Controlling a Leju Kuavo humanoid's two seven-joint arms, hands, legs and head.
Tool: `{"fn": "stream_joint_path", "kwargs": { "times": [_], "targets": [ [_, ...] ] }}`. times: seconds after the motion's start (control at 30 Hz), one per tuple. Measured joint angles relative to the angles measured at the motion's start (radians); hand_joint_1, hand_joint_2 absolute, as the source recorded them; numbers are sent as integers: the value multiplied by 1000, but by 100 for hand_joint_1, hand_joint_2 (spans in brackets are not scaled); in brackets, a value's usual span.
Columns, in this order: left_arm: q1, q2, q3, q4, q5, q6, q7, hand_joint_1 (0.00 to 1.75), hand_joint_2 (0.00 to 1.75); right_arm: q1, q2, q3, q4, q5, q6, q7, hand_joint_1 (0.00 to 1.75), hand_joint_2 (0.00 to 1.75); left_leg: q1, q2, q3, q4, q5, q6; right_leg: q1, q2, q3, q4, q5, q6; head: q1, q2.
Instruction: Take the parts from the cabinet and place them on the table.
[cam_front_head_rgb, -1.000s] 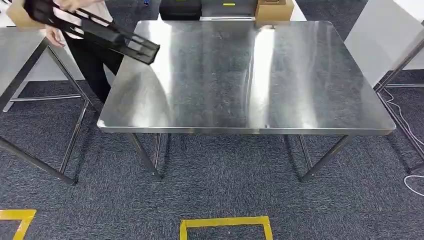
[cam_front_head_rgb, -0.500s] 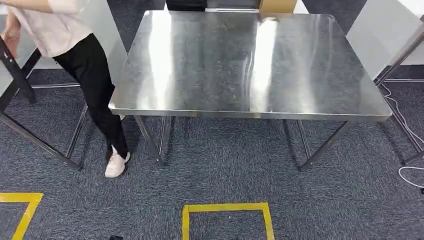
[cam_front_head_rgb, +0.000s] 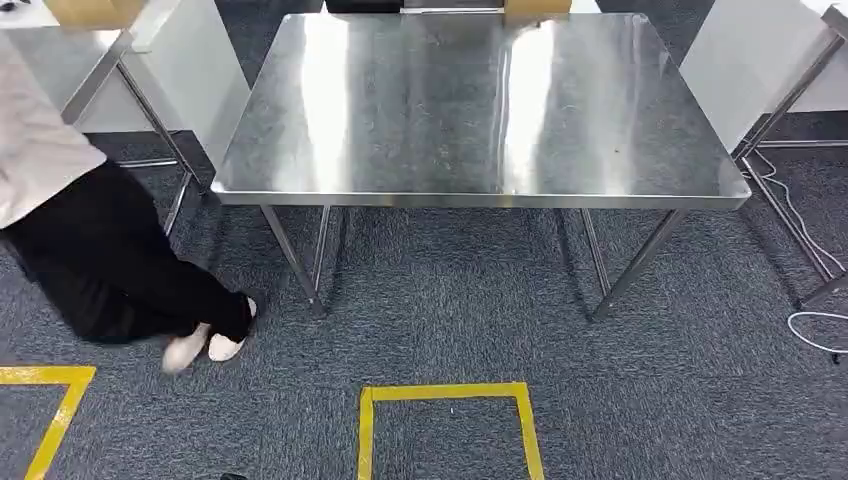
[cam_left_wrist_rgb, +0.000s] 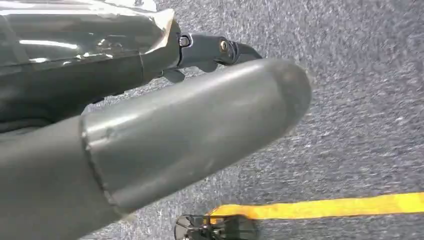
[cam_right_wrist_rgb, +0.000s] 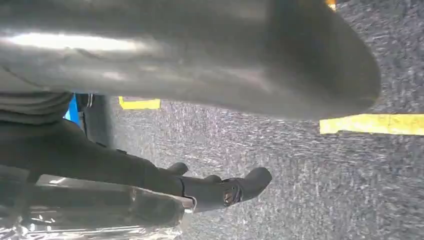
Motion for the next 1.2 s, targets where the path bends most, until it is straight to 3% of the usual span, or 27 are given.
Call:
{"fn": "stream_joint_path", "kwargs": {
  "times": [0.03, 0.07, 0.13, 0.17, 0.23, 0.27, 0.3, 0.33, 0.37, 0.4, 0.47, 0.5, 0.53, 0.63, 0.67, 0.73, 0.8, 0.83, 0.87, 0.9, 0.93, 0.97, 1.03, 1.07, 1.13, 1.17, 1.2],
  "targets": [
    [-1, -1, -1, 0, -2, 1, 1, 0, 0, -1, -1, 0, 0, 0, 1, 0, 0, 0, -1, 2, 29, -60, -11, 2, 3, -2, -2, 0, 7, 9, -1, 0],
    [-4, -1, -1, 0, -2, 3, 5, 0, 0, -1, -1, 0, 0, -3, 5, 0, 0, 0, -6, 0, 27, -66, -12, 0, 0, -5, -7, 0, 18, 19, 1, 0],
    [-3, -1, -1, 0, -5, 5, 15, 0, 0, -3, -1, 0, 0, -6, 6, 3, 0, 0, -13, 0, 17, -71, 4, 10, -5, -5, -15, -5, 36, 29, -3, 0],
    [-4, -3, -1, 0, -8, 5, 19, 0, 0, -1, -3, 0, 0, -10, 7, 5, 0, 0, 3, 6, 10, -103, 21, 14, 0, -4, -24, 5, 26, 30, 0, 0],
    [-7, -2, -1, 0, -13, 6, 25, 0, 0, -1, -4, 0, 0, -12, 8, 7, 0, 0, 2, 8, -18, -100, 44, 22, -3, 2, -60, 81, -66, 19, 5, 0],
    [-7, -2, -1, 0, -14, 5, 30, 0, 0, -1, -5, 0, 0, -13, 8, 9, 0, 0, 1, 8, -34, -100, 55, 17, -8, 2, -77, 151, -119, 14, 7, 0],
    [-7, -2, -1, 0, -14, 5, 31, 0, 0, -1, -5, 0, 0, -12, 8, 9, 0, 0, 1, 10, -49, -98, 68, 16, -14, 3, -92, 228, -159, 17, 6, 0],
    [-7, -3, -1, 0, -14, 5, 32, 0, 0, -1, -7, 0, 0, -12, 8, 10, 0, 0, 3, 11, -64, -96, 80, 13, -19, 3, -99, 285, -169, 27, 7, 0],
    [-7, -3, -1, 0, -13, 6, 32, 0, 0, -1, -9, 0, 0, -12, 8, 11, 0, 0, 6, 14, -83, -92, 92, 8, -25, 3, -92, 313, -153, 46, 7, 0],
    [-7, -3, -1, 0, -11, 8, 32, 0, 0, -1, -11, 0, 0, -12, 13, 15, 0, 0, 11, 15, -107, -83, 102, 1, -31, 3, -60, 295, -112, 70, 6, 0],
    [-8, -3, 0, 0, -4, 16, 32, 0, 0, -2, -15, 1, 0, -3, 21, 27, 0, 0, 21, 16, -143, -57, 119, -16, -44, 3, 51, 153, -56, 101, 7, 0],
    [-9, -1, 0, -2, -1, 20, 35, 0, 0, -5, -11, 3, 0, 1, 26, 36, 0, 0, 19, 14, -160, -43, 126, -25, -49, 7, 109, 53, -98, 98, 9, 0],
    [-9, -3, 0, -2, 0, 23, 37, 0, 0, -6, -13, 6, -1, 3, 26, 39, 0, 0, 16, 12, -173, -30, 135, -34, -29, 12, 155, -21, -125, 79, 12, 0],
    [-8, -2, 1, -1, 1, 28, 41, 0, 0, -4, -14, 8, 0, 6, 26, 44, 0, 0, 18, 12, -182, -33, 166, -44, -28, 11, 121, -6, -119, 53, 7, 0],
    [-4, -1, 0, -1, 2, 31, 45, 0, 0, -1, -14, 9, 0, 6, 26, 47, 0, 0, 23, 12, -190, -32, 172, -48, -37, 7, 108, -6, -108, 35, 6, 0],
    [-3, -1, 1, -1, 1, 37, 53, 0, 0, -2, -15, 11, 0, 7, 26, 53, 0, 0, 27, 8, -210, 32, 48, -56, -35, 1, 83, -3, -84, 8, 3, 0],
    [-3, -2, 1, -1, -1, 37, 51, 0, 0, -1, -16, 14, -1, 5, 24, 53, 0, 0, 27, 7, -233, 179, -79, -62, -26, -2, 49, -2, -55, -1, -1, 0],
    [-3, -1, 1, -1, -2, 37, 47, 0, 0, -1, -16, 15, -1, 3, 24, 50, 0, 0, 27, 6, -236, 244, -100, -62, -22, -3, 36, 0, -40, -2, -3, 0],
    [-4, 0, 0, -1, -2, 37, 43, 0, 0, -1, -16, 16, -1, 0, 24, 46, 0, 0, 26, 6, -227, 277, -85, -59, -19, -3, 15, 3, -25, -2, -3, 0],
    [-4, 0, 1, -1, -2, 37, 39, 0, 0, -1, -16, 16, -1, -2, 24, 43, 0, 0, 26, 6, -201, 274, -42, -54, -16, -4, -7, 8, -11, -1, -3, 0],
    [-4, 0, 1, -1, -2, 36, 35, 0, 0, -1, -16, 16, 0, -3, 24, 40, 0, 0, 26, 6, -160, 237, -2, -48, -15, -3, -25, 11, 0, 0, -3, 0],
    [-5, 0, 0, -1, -2, 35, 31, 0, 0, -1, -15, 16, -1, -4, 24, 38, 0, 0, 24, 5, -92, 157, 20, -38, -13, -2, -43, 12, 14, 1, -3, 0],
    [-13, 2, 0, -3, -3, 34, 27, 0, 0, -3, -10, 17, -1, -6, 24, 37, 0, 0, 9, -1, 62, -52, -41, -17, -9, 0, -55, 14, 37, 13, -2, 0],
    [-16, 2, 0, -3, -4, 33, 26, 0, 0, -3, -10, 17, -1, -7, 24, 37, 0, 0, 9, -1, 80, -94, -55, -19, -12, -4, -59, 13, 48, 20, -2, 0],
    [-17, 2, 0, -3, -5, 33, 24, 0, 0, -7, -10, 16, -1, -10, 24, 42, 0, 0, -3, -1, 63, -87, -42, -11, -22, -8, -64, 1, 76, 35, -4, 0],
    [-15, 0, 0, -2, -5, 31, 24, 0, 0, -2, -10, 17, -1, -12, 24, 42, 0, 0, -4, 1, 44, -98, -20, -4, -14, -7, -67, -12, 94, 45, -2, 0],
    [-19, -4, 0, -2, -5, 31, 24, 0, 0, -4, -12, 17, -1, -12, 24, 44, 0, 0, 7, 9, 32, -108, 4, 0, -13, -6, -78, 1, 72, 40, -2, 0]
  ]
}}
